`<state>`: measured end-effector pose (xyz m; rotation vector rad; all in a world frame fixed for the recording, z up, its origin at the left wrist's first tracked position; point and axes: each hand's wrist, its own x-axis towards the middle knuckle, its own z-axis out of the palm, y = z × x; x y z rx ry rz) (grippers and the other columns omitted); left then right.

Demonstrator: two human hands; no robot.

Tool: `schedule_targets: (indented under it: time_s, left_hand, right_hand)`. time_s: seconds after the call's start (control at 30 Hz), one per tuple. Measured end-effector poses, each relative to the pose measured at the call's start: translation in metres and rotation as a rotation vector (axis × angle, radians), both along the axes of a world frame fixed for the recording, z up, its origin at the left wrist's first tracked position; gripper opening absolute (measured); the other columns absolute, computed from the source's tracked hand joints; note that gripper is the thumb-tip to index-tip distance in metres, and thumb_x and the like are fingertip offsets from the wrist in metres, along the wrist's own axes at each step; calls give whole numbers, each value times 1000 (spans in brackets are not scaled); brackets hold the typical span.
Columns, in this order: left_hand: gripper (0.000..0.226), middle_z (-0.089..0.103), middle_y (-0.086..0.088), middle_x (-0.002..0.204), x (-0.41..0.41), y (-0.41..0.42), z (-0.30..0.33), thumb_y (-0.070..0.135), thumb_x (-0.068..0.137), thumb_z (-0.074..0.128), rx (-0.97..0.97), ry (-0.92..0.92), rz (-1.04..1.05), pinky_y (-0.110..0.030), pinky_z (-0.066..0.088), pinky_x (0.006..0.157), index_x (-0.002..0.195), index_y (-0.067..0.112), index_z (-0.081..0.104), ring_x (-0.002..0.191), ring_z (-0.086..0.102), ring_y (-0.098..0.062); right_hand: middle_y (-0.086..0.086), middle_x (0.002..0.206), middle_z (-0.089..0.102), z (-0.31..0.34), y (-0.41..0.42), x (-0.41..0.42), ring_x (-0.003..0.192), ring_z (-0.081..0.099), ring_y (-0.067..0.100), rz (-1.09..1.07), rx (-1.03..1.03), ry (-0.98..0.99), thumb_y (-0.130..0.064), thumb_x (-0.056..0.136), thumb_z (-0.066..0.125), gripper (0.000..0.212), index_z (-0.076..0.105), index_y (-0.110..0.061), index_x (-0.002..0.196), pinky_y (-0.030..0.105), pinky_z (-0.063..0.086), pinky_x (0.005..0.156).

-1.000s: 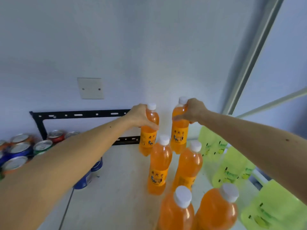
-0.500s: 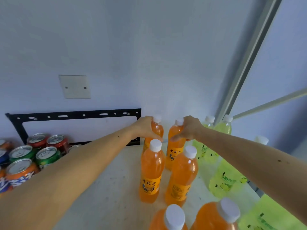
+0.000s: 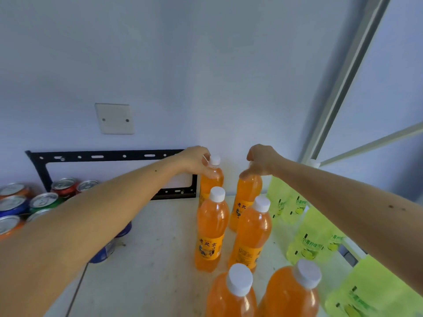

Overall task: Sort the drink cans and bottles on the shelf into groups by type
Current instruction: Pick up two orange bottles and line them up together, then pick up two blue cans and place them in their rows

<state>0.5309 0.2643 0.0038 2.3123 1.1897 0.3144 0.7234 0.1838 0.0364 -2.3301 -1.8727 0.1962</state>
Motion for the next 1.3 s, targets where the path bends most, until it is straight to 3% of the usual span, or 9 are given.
schedule_targets:
  time_s: [0.17,0.3,0.5,0.6,0.83,1.1,1.23,1.3]
  left_hand:
    - [60,65,-2,120,-36,-21,35,39,75,80,120,62,37,-32,49,94,124,13,58,107,60,-16]
    - [52,67,0,117,-87,-44,54,41,76,79,247,177,97,-40,50,95,118,16,60,104,61,-16]
    - [50,66,2,116,-187,-79,66,45,77,77,385,392,214,-38,50,84,116,18,59,106,60,-19]
    - [51,66,1,117,-239,-95,62,46,77,76,385,441,262,-39,50,83,117,18,60,107,60,-20]
    - [54,63,0,119,-324,-116,32,45,77,77,304,462,273,-43,51,88,119,18,58,109,59,-20]
    - [72,55,-5,130,-322,-104,-19,44,75,78,253,427,72,-41,48,92,134,18,46,114,54,-24]
    - [76,56,-3,118,-300,-84,-47,55,68,79,291,416,11,-25,41,65,126,16,48,103,55,-19]
    - [75,54,1,111,-291,-72,-61,59,65,79,310,400,-9,-22,36,61,121,18,49,97,52,-16]
  right_hand:
    - [8,123,58,30,1,-27,112,55,26,84,50,-127,-40,69,83,71,55,-8,125,30,45,84]
    - [9,127,58,54,2,-67,114,55,28,216,109,-207,-41,73,80,67,56,-8,126,34,46,90]
    - [11,130,57,69,-6,-162,116,55,30,420,-7,-378,-46,78,74,68,57,-4,129,38,47,97]
    - [12,124,61,64,-13,-211,113,57,30,501,-43,-397,-48,77,74,65,61,-2,121,40,48,96]
    - [11,131,57,29,-24,-297,118,54,29,545,-149,-379,-46,77,75,72,54,-5,132,37,47,98]
    - [6,143,46,-21,-11,-313,126,46,27,520,-245,-319,-38,65,86,96,34,-19,144,39,41,102]
    - [8,143,47,-47,17,-309,127,46,29,523,-281,-341,-31,61,90,103,31,-20,144,43,42,102]
    - [10,140,48,-58,31,-309,126,47,29,561,-301,-359,-28,60,90,102,31,-18,143,42,42,102]
